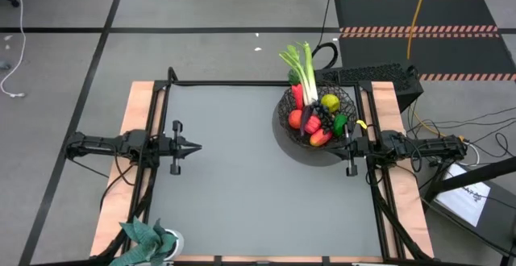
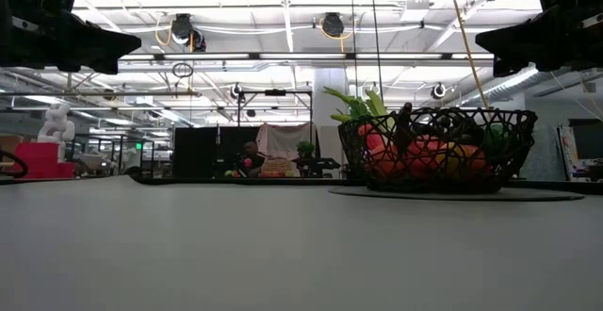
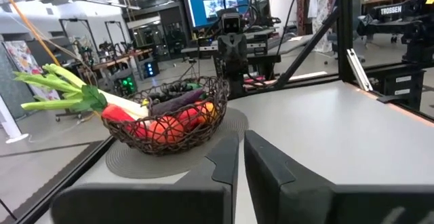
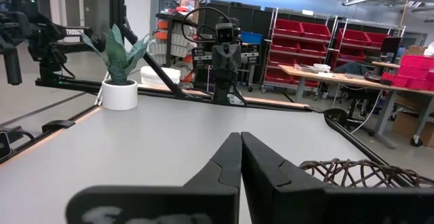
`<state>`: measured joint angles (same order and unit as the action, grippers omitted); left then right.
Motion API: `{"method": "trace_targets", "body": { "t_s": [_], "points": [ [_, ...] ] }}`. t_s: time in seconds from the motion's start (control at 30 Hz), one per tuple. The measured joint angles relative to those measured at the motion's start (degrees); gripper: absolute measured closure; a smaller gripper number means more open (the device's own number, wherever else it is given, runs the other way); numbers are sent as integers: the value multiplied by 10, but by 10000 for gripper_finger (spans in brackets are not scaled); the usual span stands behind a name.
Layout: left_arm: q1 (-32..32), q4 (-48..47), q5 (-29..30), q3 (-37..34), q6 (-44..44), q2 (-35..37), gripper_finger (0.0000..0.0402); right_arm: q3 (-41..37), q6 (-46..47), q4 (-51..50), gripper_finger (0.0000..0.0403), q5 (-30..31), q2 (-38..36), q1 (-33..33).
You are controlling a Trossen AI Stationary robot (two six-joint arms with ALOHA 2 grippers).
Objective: Build produce basket
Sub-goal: Return to Home Position
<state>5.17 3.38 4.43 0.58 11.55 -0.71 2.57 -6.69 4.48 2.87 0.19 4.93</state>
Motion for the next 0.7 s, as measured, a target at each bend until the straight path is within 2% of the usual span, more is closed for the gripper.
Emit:
{"method": "trace_targets", "body": {
  "t_s": [0.7],
  "points": [
    [0,2,0,0,0,0,371,0,0,0,403,0,0,0]
  ]
}}
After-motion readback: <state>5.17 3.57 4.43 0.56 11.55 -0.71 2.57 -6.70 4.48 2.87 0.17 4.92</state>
